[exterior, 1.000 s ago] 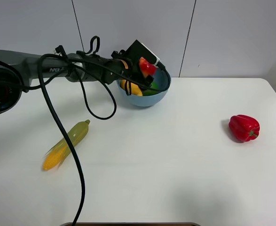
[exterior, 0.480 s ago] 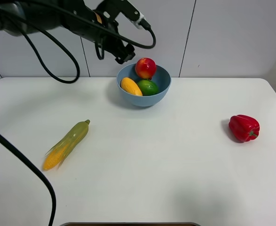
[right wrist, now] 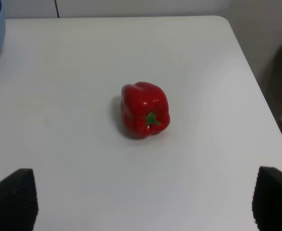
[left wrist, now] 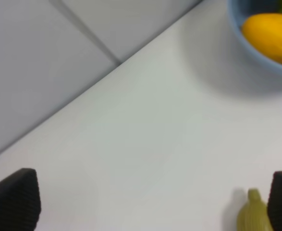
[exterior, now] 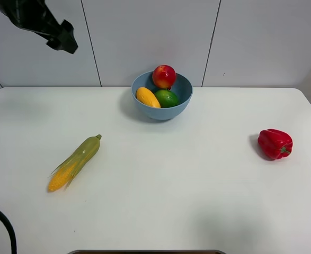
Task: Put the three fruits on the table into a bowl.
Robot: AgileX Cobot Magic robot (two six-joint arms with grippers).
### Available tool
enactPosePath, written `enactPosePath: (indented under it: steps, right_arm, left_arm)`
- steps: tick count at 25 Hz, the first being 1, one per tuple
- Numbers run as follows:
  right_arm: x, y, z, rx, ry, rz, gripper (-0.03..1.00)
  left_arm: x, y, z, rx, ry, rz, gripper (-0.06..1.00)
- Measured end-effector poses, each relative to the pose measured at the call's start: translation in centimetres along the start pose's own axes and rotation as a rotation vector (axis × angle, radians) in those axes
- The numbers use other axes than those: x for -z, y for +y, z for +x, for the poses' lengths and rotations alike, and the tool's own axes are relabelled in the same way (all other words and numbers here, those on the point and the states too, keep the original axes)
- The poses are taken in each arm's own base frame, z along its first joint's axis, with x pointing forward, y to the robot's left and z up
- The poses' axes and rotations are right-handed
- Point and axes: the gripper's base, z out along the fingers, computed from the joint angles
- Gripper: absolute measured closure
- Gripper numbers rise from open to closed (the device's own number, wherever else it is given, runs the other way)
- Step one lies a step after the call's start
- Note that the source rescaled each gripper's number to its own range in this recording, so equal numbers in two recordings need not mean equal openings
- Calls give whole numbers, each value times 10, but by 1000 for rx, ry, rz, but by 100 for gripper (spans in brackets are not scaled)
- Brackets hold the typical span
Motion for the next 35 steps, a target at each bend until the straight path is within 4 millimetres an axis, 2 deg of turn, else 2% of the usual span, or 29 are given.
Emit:
enactPosePath:
  steps: [4,9,19,23,29,33,35]
  right_arm:
    - [0,0,0,0,0,0,-3]
    - [0,0,0,0,0,0,-3]
    - [0,0,0,0,0,0,-3]
    - [0,0,0,0,0,0,-3]
    - [0,0,0,0,0,0,-3]
    - [0,0,0,0,0,0,-3]
    - [0,0,0,0,0,0,-3]
  left_arm:
    - [43,17,11,78,-12,-47,-5]
    - [94,26,27,123,-9,-86,-5]
    - [197,10,54,168,-132,-147,-5]
    - [231,3,70,165,-194,-200,-5]
    - [271,-23,118,170,-260,-239,-5]
    - [290,-42,155,217,-307,-271,-5]
    - [292,-51,173,252,-317,-275,-5]
